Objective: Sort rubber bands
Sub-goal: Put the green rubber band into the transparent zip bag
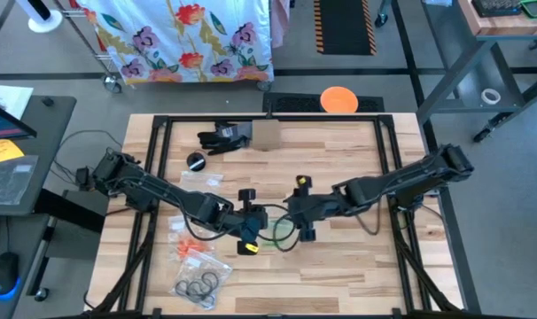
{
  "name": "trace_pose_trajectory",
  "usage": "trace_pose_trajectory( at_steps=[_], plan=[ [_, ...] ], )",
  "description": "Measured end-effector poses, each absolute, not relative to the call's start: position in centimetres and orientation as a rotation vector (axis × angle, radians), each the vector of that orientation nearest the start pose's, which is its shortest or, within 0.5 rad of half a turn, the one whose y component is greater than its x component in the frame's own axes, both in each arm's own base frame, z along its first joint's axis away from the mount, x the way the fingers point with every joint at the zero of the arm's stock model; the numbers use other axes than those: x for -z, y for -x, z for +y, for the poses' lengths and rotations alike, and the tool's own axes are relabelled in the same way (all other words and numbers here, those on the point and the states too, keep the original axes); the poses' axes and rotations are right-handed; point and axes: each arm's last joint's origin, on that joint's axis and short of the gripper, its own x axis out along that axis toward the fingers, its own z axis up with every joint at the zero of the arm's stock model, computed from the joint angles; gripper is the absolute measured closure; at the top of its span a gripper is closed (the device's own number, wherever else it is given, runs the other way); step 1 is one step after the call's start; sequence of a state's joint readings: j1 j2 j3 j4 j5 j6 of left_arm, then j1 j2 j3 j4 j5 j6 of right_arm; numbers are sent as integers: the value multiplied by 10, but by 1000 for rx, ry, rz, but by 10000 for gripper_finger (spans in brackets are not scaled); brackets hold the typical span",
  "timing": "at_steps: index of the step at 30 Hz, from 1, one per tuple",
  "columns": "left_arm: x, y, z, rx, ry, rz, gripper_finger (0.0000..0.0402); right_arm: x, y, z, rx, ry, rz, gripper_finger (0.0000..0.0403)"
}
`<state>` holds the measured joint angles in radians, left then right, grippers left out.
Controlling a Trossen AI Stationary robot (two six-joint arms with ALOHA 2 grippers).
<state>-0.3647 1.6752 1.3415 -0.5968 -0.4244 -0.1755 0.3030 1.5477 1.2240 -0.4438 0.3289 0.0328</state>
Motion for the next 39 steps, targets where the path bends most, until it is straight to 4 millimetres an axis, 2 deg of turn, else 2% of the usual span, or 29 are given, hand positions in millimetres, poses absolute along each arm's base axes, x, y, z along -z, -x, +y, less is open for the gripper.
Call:
trace_pose_trajectory(
  at_steps=[4, 7, 10, 12, 14, 17, 19, 26, 29, 37, 39],
  plan=[
    [-266, -336, -109, -143, -202, 871, 393, -301, -299, 95, 50, 198, 663, 187],
    [-265, -336, -104, -160, -201, 890, 393, -301, -284, 110, -36, 159, 572, 187],
    [-265, -337, -101, -165, -195, 888, 393, -279, -278, 134, -198, 127, 511, 187],
    [-265, -338, -101, -157, -186, 886, 393, -253, -279, 148, -265, 132, 514, 187],
    [-265, -338, -101, -150, -178, 888, 393, -225, -284, 153, -272, 144, 550, 187],
    [-265, -338, -102, -138, -156, 891, 393, -190, -301, 152, -238, 138, 587, 187],
    [-265, -338, -102, -127, -144, 893, 393, -174, -313, 147, -213, 135, 593, 187],
    [-265, -338, -102, -121, -149, 898, 393, -132, -333, 123, -159, 86, 703, 187],
    [-265, -338, -102, -119, -153, 898, 393, -123, -337, 119, -176, 69, 719, 187],
    [-265, -338, -102, -125, -141, 898, 393, -122, -338, 120, -151, 78, 723, 187],
    [-265, -338, -102, -125, -140, 897, 393, -113, -340, 119, -126, 82, 743, 189]
  ],
)
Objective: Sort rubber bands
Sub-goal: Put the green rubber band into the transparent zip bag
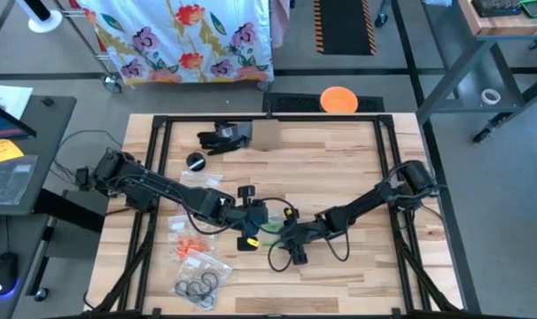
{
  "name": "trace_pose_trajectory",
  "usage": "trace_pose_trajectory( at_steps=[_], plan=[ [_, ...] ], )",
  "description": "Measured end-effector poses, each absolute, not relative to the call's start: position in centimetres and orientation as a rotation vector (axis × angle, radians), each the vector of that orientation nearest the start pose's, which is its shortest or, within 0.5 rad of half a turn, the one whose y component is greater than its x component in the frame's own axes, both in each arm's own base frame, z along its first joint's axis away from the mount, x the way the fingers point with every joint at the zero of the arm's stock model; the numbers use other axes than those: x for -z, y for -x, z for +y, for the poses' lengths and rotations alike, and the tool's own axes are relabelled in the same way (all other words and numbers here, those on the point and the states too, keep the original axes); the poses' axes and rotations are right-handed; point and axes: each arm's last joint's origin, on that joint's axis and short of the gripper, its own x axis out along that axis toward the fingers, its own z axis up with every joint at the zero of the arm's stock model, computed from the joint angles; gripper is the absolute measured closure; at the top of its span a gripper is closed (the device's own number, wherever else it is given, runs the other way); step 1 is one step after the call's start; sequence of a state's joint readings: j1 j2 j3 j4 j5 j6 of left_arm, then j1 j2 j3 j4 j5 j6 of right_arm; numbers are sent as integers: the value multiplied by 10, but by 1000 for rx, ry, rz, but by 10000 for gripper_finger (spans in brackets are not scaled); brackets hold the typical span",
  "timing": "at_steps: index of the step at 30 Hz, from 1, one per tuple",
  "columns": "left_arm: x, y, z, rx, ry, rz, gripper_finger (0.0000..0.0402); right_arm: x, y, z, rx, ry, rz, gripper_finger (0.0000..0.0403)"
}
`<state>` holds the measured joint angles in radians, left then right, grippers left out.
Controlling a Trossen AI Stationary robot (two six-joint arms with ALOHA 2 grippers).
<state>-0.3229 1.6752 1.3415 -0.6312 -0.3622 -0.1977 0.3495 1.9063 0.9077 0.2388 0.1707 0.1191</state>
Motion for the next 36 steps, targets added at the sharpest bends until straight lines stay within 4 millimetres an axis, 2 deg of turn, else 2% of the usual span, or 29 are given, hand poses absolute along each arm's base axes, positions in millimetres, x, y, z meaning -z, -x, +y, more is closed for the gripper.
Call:
trace_pose_trajectory(
  at_steps=[4, 6, 8, 11, 13, 19, 26, 31, 36],
  plan=[
    [-265, -338, -102, -127, -139, 897, 393, -96, -343, 116, -96, 36, 786, 204],
    [-264, -337, -102, -128, -139, 900, 393, -91, -342, 118, -88, 14, 803, 225],
    [-264, -338, -101, -129, -139, 902, 393, -95, -340, 122, -72, 13, 803, 266],
    [-264, -338, -101, -130, -138, 903, 393, -105, -335, 126, -85, 24, 797, 361],
    [-264, -338, -101, -131, -137, 902, 393, -115, -330, 127, -115, 51, 799, 388],
    [-264, -337, -101, -133, -134, 903, 393, -167, -319, 136, -150, 62, 660, 399],
    [-264, -338, -101, -132, -136, 902, 393, -215, -290, 139, -13, 133, 568, 400],
    [-265, -339, -102, -131, -132, 890, 393, -229, -289, 129, 78, 130, 517, 401],
    [-265, -339, -102, -122, -131, 887, 393, -221, -301, 112, 132, 133, 539, 402]
  ],
)
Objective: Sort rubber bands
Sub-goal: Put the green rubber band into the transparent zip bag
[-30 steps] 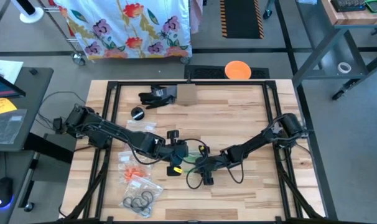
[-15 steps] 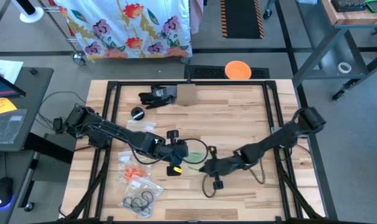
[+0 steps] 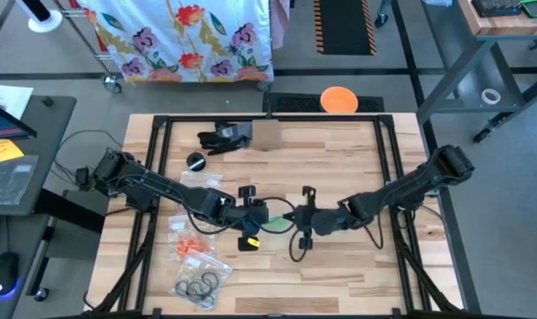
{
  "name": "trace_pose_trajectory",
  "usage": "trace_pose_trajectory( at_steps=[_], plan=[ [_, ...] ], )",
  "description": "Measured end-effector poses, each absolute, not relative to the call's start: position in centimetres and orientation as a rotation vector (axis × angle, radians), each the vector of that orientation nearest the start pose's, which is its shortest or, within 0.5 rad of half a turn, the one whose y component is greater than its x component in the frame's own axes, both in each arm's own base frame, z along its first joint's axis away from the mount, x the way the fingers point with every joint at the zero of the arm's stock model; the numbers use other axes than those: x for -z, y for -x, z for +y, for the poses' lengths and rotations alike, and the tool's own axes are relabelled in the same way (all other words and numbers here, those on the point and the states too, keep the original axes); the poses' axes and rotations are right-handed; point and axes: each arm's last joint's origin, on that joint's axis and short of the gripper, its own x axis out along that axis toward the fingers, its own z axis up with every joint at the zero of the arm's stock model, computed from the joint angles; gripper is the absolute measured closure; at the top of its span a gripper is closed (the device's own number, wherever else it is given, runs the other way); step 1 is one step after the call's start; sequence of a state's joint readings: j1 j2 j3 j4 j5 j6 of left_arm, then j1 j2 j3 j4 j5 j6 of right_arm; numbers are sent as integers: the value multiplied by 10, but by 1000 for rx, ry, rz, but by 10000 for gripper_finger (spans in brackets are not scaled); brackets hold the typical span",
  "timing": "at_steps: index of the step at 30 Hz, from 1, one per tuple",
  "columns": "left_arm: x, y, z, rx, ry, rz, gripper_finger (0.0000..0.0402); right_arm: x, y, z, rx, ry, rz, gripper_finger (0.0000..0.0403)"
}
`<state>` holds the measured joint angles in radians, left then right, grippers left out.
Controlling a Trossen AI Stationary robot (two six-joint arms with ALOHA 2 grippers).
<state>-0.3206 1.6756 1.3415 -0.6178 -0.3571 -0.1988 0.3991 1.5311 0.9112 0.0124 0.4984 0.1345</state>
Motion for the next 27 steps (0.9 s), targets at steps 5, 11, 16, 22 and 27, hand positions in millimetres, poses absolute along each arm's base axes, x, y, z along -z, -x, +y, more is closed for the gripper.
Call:
trace_pose_trajectory(
  at_steps=[5, 11, 16, 22, 27],
  plan=[
    [-265, -339, -102, -112, -131, 888, 393, -218, -307, 100, 166, 126, 541, 402],
    [-265, -339, -102, -106, -134, 888, 393, -225, -310, 95, 176, 124, 495, 403],
    [-265, -339, -102, -105, -133, 884, 393, -226, -310, 94, 179, 127, 498, 403],
    [-265, -339, -102, -106, -132, 884, 393, -224, -310, 98, 173, 136, 490, 403],
    [-265, -339, -102, -107, -131, 884, 393, -233, -310, 109, 135, 136, 441, 403]
  ],
)
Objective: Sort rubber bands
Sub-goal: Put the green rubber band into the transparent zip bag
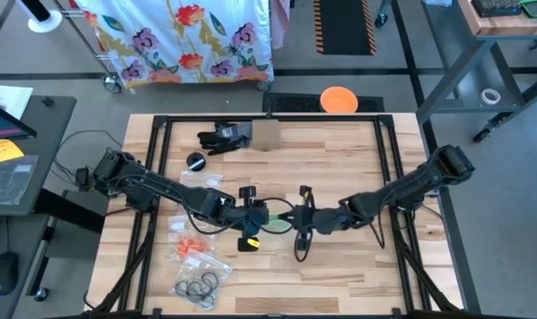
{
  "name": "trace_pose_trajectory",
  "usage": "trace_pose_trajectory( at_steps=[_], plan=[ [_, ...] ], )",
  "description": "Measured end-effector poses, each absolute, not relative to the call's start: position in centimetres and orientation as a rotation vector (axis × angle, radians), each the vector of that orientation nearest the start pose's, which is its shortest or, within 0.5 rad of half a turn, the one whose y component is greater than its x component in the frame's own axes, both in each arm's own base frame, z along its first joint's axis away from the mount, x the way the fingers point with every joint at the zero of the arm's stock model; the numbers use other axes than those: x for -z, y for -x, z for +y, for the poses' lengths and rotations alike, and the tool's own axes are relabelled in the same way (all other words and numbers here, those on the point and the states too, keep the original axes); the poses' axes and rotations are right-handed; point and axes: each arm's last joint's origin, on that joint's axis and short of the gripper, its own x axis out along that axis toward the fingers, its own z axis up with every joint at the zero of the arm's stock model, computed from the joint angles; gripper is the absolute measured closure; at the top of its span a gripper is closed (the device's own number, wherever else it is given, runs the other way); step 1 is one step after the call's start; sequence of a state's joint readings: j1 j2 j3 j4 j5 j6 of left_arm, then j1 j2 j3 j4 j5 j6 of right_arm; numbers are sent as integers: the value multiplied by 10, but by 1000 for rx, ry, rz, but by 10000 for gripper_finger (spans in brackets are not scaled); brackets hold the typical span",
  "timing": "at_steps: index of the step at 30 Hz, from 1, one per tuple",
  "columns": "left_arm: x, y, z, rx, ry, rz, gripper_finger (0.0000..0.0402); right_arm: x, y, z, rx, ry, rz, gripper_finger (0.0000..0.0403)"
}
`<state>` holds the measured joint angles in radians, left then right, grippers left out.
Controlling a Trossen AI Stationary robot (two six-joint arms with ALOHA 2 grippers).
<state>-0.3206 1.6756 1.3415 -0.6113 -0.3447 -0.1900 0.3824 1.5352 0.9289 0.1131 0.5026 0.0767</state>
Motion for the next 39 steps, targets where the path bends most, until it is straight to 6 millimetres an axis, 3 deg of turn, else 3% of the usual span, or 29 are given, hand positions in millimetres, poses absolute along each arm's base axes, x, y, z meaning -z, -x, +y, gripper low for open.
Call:
trace_pose_trajectory(
  at_steps=[6, 24, 34, 39],
  plan=[
    [-265, -339, -102, -107, -130, 885, 393, -236, -308, 119, 105, 143, 442, 403],
    [-265, -339, -103, -106, -126, 886, 393, -224, -312, 109, 128, 97, 515, 403],
    [-265, -339, -103, -99, -123, 889, 393, -197, -320, 109, 130, 92, 610, 403],
    [-265, -339, -103, -87, -117, 890, 393, -198, -323, 107, 133, 80, 580, 403]
  ],
)
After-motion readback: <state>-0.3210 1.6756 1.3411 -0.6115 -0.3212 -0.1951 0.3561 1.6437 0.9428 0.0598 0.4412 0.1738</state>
